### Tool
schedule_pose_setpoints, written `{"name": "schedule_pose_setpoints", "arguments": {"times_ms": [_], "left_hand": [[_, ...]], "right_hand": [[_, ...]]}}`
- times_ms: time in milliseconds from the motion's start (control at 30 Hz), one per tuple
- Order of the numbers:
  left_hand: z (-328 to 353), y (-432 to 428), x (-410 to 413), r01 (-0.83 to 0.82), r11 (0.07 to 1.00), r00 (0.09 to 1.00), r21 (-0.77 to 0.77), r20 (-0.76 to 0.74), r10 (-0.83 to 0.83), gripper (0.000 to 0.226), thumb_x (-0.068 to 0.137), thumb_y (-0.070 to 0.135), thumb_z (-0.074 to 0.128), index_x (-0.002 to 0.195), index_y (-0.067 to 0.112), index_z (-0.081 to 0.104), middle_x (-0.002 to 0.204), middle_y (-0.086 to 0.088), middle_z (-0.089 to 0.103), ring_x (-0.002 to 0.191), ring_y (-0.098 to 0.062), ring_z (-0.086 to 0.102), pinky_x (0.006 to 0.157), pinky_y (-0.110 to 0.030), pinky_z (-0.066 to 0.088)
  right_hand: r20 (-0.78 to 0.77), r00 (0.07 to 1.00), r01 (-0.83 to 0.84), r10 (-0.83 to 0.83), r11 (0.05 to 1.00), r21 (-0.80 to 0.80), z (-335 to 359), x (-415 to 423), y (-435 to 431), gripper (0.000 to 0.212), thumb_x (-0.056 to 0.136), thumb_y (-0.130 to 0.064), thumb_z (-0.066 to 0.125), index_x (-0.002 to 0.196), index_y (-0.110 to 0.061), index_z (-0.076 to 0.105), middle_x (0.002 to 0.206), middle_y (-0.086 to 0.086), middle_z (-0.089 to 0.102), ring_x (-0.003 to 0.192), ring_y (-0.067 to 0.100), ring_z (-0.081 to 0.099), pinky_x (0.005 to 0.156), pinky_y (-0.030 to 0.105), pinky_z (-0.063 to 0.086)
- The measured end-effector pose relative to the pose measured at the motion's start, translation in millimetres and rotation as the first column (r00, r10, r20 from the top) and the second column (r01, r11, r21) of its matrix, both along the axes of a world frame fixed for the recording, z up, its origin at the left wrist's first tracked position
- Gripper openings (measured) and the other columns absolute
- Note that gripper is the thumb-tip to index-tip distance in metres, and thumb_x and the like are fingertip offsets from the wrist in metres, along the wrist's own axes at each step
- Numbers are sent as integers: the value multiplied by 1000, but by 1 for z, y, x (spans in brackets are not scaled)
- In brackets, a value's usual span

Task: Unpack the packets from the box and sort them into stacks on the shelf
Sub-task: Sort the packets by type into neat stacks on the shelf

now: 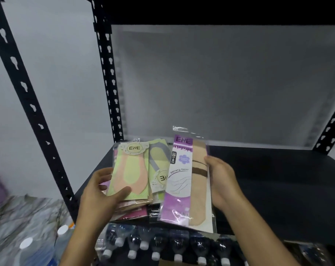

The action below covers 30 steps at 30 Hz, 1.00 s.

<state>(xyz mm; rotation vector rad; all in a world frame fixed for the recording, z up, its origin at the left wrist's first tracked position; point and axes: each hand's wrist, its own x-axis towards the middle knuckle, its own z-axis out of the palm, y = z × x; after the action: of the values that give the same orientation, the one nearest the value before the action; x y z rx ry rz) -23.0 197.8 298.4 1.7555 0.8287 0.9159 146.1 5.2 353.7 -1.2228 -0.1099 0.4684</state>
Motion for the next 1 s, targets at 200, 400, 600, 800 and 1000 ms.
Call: {"name": "schedule_pose_setpoints", "arguments": {"times_ms": [200,400,600,800,1000], "left_hand": [[6,-2,-2,-8,1000,998,1,-61,8,72,60,20,91,121,29,54,108,5,65,89,-17,58,75,-42,51],[19,0,-12,88,977,995,-194,-30,-96,67,63,6,89,120,16,56,98,-3,68,81,-21,68,51,-27,54],[23,6,-16,150,956,987,-253,87,-132,50,76,5,79,118,24,59,107,-9,71,91,-35,70,77,-55,57],[34,-7,-16,264,912,946,-314,267,-182,42,83,2,70,115,27,60,109,-15,69,94,-43,68,69,-45,56],[43,-28,-2,363,856,893,-368,401,-206,44,83,-1,67,120,21,58,112,-4,72,99,-35,70,84,-49,56]], "right_hand": [[-14,987,-158,159,986,62,-3,-8,3,27,81,-4,52,103,8,63,94,22,68,79,32,63,70,39,53],[-15,992,-127,129,989,71,-3,-6,1,22,89,-12,54,102,1,66,101,19,71,87,37,69,78,45,58],[-13,992,-124,124,992,21,-7,-8,0,25,100,-22,44,112,-9,61,97,14,74,91,33,71,80,44,57],[0,926,-377,378,925,53,4,-7,-11,37,82,4,54,118,-2,58,111,23,68,93,36,68,75,42,57],[196,946,-266,258,964,13,17,0,-47,45,75,12,65,114,-10,61,104,17,72,91,38,70,73,45,60]]}}
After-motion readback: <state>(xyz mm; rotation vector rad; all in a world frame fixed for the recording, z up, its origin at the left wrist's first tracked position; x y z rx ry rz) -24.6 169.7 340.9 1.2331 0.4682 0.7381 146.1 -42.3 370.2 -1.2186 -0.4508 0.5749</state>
